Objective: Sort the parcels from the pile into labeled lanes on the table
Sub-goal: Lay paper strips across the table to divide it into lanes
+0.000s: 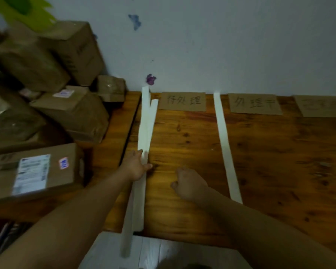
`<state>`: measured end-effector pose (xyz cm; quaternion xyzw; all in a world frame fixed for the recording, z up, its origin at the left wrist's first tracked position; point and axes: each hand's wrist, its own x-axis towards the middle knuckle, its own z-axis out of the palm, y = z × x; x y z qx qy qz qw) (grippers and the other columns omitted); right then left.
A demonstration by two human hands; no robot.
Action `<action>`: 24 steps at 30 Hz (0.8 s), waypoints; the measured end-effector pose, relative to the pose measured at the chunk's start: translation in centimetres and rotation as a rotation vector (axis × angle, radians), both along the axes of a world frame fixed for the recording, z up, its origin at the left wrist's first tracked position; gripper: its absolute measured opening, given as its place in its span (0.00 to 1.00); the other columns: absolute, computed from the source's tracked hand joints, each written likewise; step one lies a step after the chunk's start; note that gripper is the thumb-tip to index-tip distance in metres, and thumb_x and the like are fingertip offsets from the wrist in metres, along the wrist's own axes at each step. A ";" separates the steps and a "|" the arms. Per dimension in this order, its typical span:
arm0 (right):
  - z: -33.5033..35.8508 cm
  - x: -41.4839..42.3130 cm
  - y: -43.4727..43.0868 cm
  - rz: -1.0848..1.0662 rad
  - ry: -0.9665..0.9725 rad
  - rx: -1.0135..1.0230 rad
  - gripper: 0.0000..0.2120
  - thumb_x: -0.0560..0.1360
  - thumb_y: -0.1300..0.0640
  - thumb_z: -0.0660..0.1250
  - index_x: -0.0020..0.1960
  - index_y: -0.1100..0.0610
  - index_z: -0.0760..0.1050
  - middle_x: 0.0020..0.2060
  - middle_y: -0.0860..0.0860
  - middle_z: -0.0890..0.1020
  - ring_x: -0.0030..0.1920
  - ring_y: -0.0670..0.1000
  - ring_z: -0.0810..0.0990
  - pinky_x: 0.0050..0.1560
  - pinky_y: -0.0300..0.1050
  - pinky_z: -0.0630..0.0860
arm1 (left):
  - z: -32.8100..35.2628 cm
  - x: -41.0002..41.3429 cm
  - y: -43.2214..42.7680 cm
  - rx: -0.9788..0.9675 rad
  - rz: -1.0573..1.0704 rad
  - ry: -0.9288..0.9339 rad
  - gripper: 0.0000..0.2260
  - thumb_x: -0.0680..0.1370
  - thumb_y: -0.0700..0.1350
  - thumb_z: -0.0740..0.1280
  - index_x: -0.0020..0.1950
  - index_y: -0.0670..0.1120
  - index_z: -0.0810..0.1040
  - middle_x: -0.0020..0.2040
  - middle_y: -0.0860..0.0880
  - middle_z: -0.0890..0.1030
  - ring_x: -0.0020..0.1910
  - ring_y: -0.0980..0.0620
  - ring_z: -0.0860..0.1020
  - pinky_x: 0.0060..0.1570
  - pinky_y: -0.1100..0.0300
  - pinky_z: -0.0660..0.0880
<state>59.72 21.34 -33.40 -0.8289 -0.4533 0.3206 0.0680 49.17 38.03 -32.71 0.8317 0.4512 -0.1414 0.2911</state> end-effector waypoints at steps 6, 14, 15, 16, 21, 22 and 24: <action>-2.4 -8.4 3.0 -0.209 0.137 0.015 0.15 0.77 0.45 0.64 0.47 0.58 0.72 0.47 0.54 0.76 0.50 0.53 0.76 0.52 0.47 0.76 | -1.3 -5.5 -0.8 -0.280 0.170 -0.215 0.19 0.79 0.48 0.63 0.68 0.42 0.70 0.66 0.45 0.75 0.58 0.47 0.75 0.55 0.56 0.72; -4.2 -14.7 6.7 -0.418 -0.015 -0.064 0.30 0.76 0.44 0.66 0.71 0.57 0.62 0.66 0.56 0.68 0.66 0.56 0.69 0.63 0.50 0.70 | -1.0 -9.1 -0.4 -0.586 0.374 -0.333 0.24 0.80 0.51 0.61 0.74 0.47 0.61 0.64 0.46 0.73 0.52 0.50 0.74 0.49 0.54 0.75; -4.2 -14.8 7.0 -0.468 -0.009 -0.063 0.28 0.76 0.47 0.67 0.70 0.57 0.63 0.66 0.56 0.68 0.66 0.57 0.69 0.64 0.50 0.70 | -1.0 -9.3 -0.3 -0.612 0.389 -0.331 0.24 0.80 0.51 0.61 0.74 0.48 0.61 0.63 0.46 0.73 0.53 0.50 0.74 0.48 0.54 0.75; -4.2 -15.0 7.2 -0.526 0.006 -0.054 0.26 0.76 0.49 0.68 0.69 0.57 0.63 0.66 0.56 0.69 0.65 0.57 0.69 0.63 0.50 0.70 | -1.1 -9.5 -0.1 -0.635 0.401 -0.328 0.23 0.80 0.51 0.62 0.74 0.48 0.62 0.62 0.46 0.74 0.52 0.50 0.74 0.47 0.55 0.75; -3.9 -14.5 7.5 -0.672 0.182 0.036 0.21 0.76 0.58 0.68 0.65 0.59 0.64 0.61 0.56 0.74 0.61 0.57 0.76 0.57 0.48 0.76 | -1.1 -9.9 0.2 -0.632 0.384 -0.335 0.20 0.80 0.51 0.61 0.71 0.49 0.66 0.53 0.49 0.75 0.48 0.52 0.74 0.47 0.56 0.74; -3.6 -14.3 7.3 -0.668 0.192 0.041 0.19 0.77 0.57 0.67 0.64 0.59 0.65 0.61 0.56 0.75 0.60 0.57 0.77 0.57 0.48 0.76 | -1.1 -9.9 0.3 -0.617 0.372 -0.337 0.19 0.80 0.50 0.61 0.70 0.48 0.67 0.55 0.49 0.75 0.51 0.51 0.74 0.50 0.55 0.74; -3.0 -13.8 7.1 -0.655 0.201 0.075 0.14 0.79 0.54 0.64 0.63 0.58 0.70 0.59 0.55 0.77 0.59 0.55 0.77 0.56 0.47 0.76 | -0.8 -9.7 0.4 -0.580 0.357 -0.344 0.18 0.80 0.49 0.61 0.69 0.46 0.68 0.59 0.47 0.76 0.57 0.48 0.74 0.58 0.52 0.73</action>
